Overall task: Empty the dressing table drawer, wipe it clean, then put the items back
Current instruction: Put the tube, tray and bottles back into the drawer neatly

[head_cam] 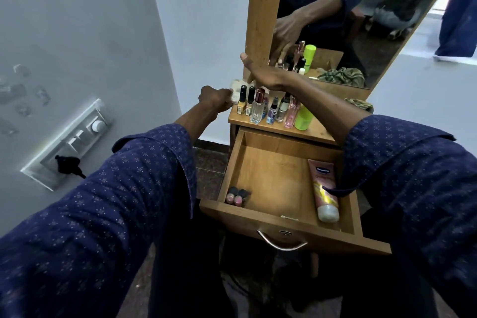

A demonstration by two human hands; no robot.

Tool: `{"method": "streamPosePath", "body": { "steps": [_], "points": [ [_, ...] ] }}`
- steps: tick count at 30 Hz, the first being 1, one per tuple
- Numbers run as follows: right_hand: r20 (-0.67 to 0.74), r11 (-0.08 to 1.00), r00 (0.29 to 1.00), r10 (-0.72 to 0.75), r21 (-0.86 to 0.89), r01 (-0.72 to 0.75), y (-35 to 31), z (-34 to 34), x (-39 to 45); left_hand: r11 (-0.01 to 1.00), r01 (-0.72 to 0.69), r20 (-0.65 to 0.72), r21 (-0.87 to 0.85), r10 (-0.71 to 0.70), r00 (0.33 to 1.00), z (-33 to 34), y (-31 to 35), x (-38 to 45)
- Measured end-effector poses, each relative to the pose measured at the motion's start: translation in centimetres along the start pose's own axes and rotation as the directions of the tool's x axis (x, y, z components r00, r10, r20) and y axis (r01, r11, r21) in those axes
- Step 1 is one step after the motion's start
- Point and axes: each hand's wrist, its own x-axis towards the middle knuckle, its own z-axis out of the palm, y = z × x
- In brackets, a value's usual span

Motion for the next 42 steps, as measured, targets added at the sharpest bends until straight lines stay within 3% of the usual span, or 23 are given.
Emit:
{"method": "streamPosePath", "body": {
  "steps": [2,5,8,14,18,23,27,32,39,42],
  "points": [
    [-0.05,1.0,0.999,-0.019,-0.007,0.018,0.6,0.8,0.0,0.996,0.01,-0.032,-0.089,-0.012,0.999,0.0,0.0,-0.4],
    [-0.265,0.984,0.956,-0.126,-0.152,0.088,0.4,1.9,-0.3,0.985,0.013,-0.086,-0.173,-0.028,0.996,-0.5,-0.1,-1.2],
    [-0.435,0.965,0.866,-0.245,-0.194,0.175,-0.2,2.4,-0.9,0.971,0.013,-0.143,-0.24,-0.049,0.989,-1.5,-0.5,-1.9],
    [-0.632,0.895,0.635,-0.444,-0.281,0.346,-1.1,4.7,-4.9,0.906,-0.002,-0.223,-0.423,-0.102,0.97,-3.6,-1.5,-4.0],
    [-0.59,0.887,0.667,-0.455,-0.234,0.398,-0.5,7.2,-7.2,0.9,-0.011,-0.26,-0.435,-0.113,0.959,-5.0,-2.8,-5.7],
    [-0.543,0.906,0.787,-0.293,0.104,0.409,0.7,10.7,-9.9,0.914,0.004,-0.291,-0.407,-0.134,0.947,-6.8,-5.5,-7.6],
    [-0.477,0.911,0.863,-0.167,0.261,0.32,2.5,13.2,-11.0,0.908,0.004,-0.279,-0.418,-0.133,0.951,-7.9,-7.3,-9.9],
    [-0.375,0.908,0.927,0.016,0.393,0.143,5.1,15.7,-12.2,0.956,0.04,-0.244,-0.291,-0.114,0.963,-8.5,-10.3,-11.8],
    [-0.114,0.663,0.985,0.133,0.748,-0.002,7.6,17.4,-14.6,0.999,-0.003,-0.085,-0.037,0.0,0.996,-7.7,-11.2,-14.2],
    [-0.096,0.579,0.983,0.156,0.816,-0.012,8.1,17.4,-15.0,0.994,-0.061,0.0,0.089,0.061,0.998,-6.6,-11.0,-14.9]
  ]
}}
